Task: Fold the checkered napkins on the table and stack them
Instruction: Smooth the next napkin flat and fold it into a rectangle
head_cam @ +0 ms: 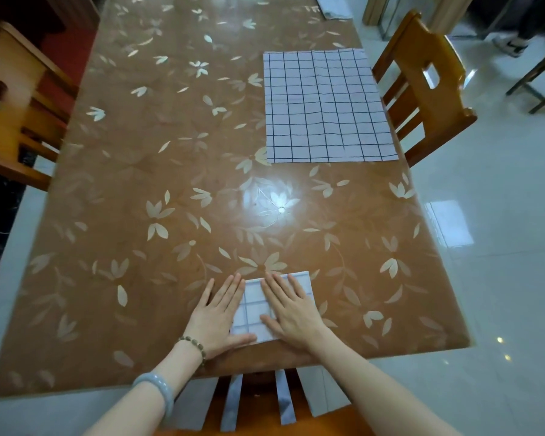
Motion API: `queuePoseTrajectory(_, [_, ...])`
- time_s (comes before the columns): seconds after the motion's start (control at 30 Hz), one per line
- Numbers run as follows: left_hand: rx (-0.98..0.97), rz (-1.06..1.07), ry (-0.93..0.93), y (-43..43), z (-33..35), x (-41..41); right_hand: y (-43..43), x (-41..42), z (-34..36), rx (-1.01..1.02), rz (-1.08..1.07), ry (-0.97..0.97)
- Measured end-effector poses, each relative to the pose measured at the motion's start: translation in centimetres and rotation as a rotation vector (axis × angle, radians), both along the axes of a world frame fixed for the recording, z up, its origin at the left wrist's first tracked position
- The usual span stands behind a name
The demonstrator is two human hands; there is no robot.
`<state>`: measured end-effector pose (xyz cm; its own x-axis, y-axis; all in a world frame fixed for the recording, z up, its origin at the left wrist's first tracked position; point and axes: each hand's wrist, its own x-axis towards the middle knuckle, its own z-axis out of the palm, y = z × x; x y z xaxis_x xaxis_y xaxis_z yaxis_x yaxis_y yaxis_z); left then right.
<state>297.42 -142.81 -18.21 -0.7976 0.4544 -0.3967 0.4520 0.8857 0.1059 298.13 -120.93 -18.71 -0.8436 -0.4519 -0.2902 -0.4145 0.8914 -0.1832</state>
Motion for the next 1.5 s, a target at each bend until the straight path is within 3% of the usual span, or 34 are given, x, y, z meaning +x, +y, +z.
queuePoseTrajectory(0.27, [0.004, -0.013, 0.048, 0.0, -0.2, 0.1, 7.1, -0.6, 0.2, 0.112, -0.083, 0.053])
queuePoseTrajectory(0.4, [0.068, -0.016, 0.115, 0.7, 0.1, 0.5, 5.4, -0.5, 1.7, 0.019, -0.168, 0.118])
queuePoseTrajectory(0.53, [0.119, -0.055, 0.151, 3.2, 0.3, 0.8, 1.3, -0.5, 2.4, -0.091, -0.095, 0.128])
queuePoseTrajectory(0.67, [0.063, -0.045, 0.116, 3.8, -1.2, 0.8, -0.1, -0.2, 0.5, -0.041, -0.065, 0.044])
queuePoseTrajectory(0.93, [0.086, -0.019, 0.084, 3.2, -1.9, 1.1, 6.7, -0.6, -0.7, 0.063, 0.006, 0.106])
queuePoseTrajectory(1.17, [0.255, 0.100, 0.298, 5.1, -0.1, -1.4, 7.7, -0.5, 0.1, 0.106, -0.047, 0.002])
queuePoseTrajectory(1.23, [0.236, 0.139, 0.215, 6.4, 1.2, -3.4, 7.7, -0.5, 0.2, 0.118, -0.050, -0.003])
queuePoseTrajectory(1.4, [0.121, 0.199, -0.197, 9.4, 4.1, -7.2, 7.1, -0.5, 0.5, 0.087, -0.066, 0.035])
queuePoseTrajectory(1.5, [0.114, 0.083, -0.297, 10.1, 4.6, -7.4, 6.8, -0.3, 1.2, -0.105, -0.175, 0.008])
